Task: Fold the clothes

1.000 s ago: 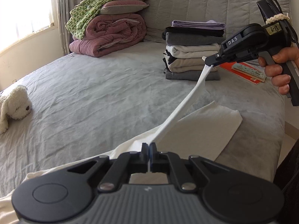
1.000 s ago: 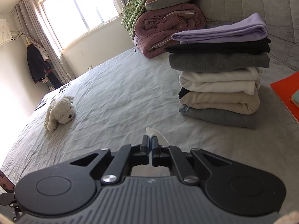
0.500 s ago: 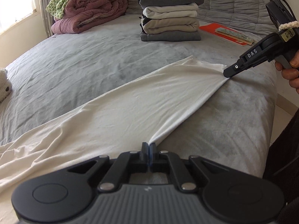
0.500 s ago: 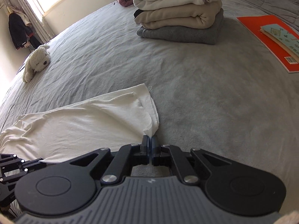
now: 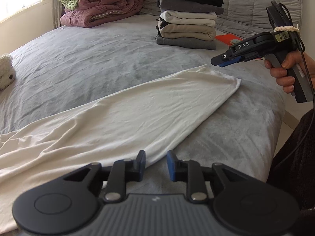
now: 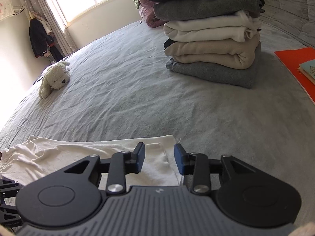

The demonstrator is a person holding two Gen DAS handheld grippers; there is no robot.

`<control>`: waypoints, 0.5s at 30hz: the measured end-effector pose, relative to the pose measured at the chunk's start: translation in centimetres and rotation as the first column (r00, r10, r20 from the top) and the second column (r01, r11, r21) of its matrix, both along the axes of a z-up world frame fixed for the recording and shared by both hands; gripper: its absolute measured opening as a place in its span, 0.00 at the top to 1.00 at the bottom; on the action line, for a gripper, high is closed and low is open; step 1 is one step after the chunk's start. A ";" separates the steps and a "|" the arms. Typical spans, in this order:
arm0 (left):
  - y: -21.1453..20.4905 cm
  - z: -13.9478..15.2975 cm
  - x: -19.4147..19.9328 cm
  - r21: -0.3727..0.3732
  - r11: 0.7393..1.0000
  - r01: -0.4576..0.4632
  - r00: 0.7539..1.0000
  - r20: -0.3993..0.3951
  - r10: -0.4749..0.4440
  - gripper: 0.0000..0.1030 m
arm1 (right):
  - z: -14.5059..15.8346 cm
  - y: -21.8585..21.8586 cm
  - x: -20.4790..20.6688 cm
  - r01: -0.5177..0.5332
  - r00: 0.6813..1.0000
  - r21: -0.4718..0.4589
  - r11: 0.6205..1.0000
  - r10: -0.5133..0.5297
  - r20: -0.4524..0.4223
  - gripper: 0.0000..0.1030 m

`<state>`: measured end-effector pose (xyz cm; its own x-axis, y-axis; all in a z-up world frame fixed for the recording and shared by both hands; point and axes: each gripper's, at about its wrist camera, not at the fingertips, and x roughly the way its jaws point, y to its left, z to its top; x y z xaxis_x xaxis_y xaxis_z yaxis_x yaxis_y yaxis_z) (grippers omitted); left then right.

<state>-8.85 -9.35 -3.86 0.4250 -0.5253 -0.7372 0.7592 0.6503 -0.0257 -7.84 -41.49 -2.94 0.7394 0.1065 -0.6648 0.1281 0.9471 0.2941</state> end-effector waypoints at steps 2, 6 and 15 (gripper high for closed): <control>0.2 -0.3 0.0 -0.007 1.000 -0.002 1.000 -0.010 0.002 0.76 | -0.6 0.7 0.9 -0.038 0.999 -0.054 0.998 0.037 -0.018 0.76; 0.7 -0.6 0.2 -0.032 0.999 -0.017 0.999 -0.035 0.016 0.76 | -1.5 1.2 1.9 -0.073 0.997 -0.098 0.992 0.070 -0.036 0.75; 0.7 -1.1 0.2 -0.045 0.998 -0.034 0.999 -0.042 0.032 0.75 | -2.0 2.4 2.7 -0.129 0.992 -0.184 0.974 0.126 -0.029 0.85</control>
<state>-8.69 -8.64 -4.98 0.4126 -0.5447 -0.7300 0.7350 0.6725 -0.0863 -5.18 -39.09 -4.98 0.7159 0.0728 -0.6944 0.0063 0.9938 0.1108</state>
